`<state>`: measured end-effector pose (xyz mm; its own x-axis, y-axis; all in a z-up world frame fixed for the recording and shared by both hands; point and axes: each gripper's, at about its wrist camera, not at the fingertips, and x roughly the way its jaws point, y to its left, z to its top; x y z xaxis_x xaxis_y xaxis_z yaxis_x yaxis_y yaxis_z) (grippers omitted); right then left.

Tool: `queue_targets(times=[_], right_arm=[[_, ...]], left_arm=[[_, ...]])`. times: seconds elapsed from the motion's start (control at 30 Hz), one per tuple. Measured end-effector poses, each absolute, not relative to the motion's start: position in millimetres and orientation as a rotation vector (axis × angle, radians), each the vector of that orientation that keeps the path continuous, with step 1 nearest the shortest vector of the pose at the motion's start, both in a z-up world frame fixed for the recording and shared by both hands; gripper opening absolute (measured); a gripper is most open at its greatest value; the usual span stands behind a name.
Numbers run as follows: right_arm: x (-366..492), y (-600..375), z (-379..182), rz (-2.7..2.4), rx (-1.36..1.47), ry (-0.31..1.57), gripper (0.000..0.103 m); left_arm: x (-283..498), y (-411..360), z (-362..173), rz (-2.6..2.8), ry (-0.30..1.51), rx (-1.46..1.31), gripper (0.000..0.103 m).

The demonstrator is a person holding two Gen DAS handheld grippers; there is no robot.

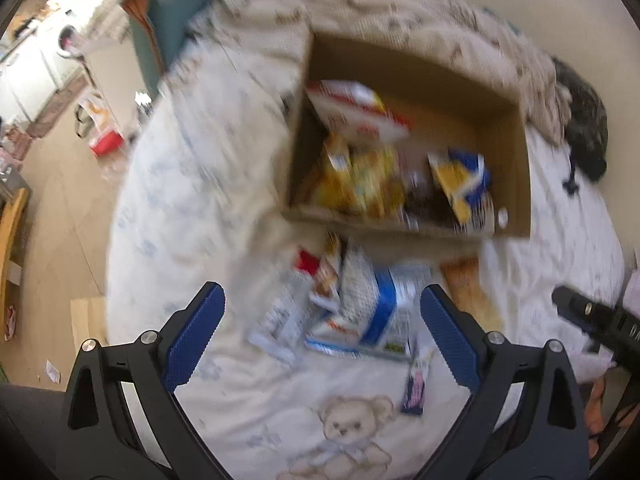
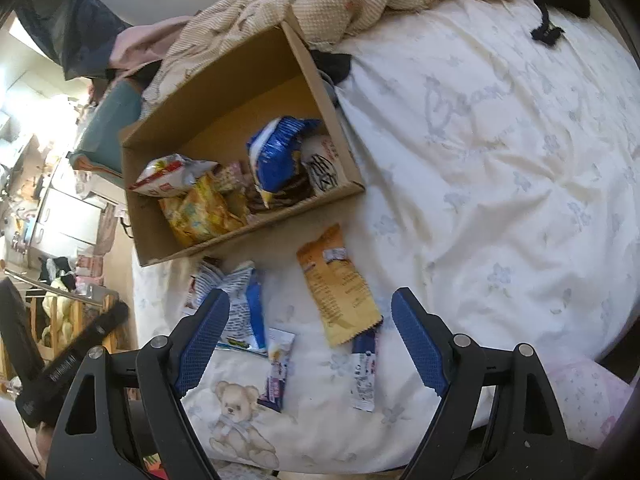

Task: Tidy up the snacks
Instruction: 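Grasp the white bag with blue band with left while right grasps small blue-white bar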

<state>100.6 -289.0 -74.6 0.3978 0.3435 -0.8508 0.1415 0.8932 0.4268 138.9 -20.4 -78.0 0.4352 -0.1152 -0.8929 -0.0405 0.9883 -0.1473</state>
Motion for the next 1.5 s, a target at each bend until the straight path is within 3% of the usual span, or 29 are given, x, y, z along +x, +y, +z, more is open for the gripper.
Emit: queue_targets(times=[0.27,0.5,0.6,0.73,0.77,0.83,0.93,1.5], right_arm=[[104.5,-291.8,-84.7,0.119,0.510,1.203,0.086],[107.8,-300.4,-91.8,0.095,0.535,1.220,0.086],[108.0,-303.8,-93.8,0.086,0.554,1.225,0.086],[108.7,-304.4,-94.6,0.084,0.558,1.224,0.086],[109.0,-304.4,-94.9,0.084,0.559,1.225,0.086],[109.5,-304.7,-94.5,0.084,0.562,1.225,0.086],[110.6,-304.0,-93.9,0.088,0.568,1.223,0.086],[109.4,-300.3,-87.8,0.116,0.604,1.199,0.086]], left_arm=[[160.3,-49.0,-136.4,-0.124,1.303,-0.131,0.097],[166.0,-90.2,-157.7,-0.190,1.307,0.003,0.095],[167.9,-106.4,-170.8,-0.192,1.324,0.087,0.091],[168.2,-114.0,-190.0,-0.173,1.365,0.122,0.075],[166.4,-115.8,-189.6,-0.173,1.352,0.131,0.073],[163.3,-118.9,-186.2,-0.176,1.349,0.140,0.059],[156.7,-121.1,-174.6,-0.196,1.340,0.127,0.052],[125.4,-56.8,-65.1,-0.240,1.247,0.034,0.051]])
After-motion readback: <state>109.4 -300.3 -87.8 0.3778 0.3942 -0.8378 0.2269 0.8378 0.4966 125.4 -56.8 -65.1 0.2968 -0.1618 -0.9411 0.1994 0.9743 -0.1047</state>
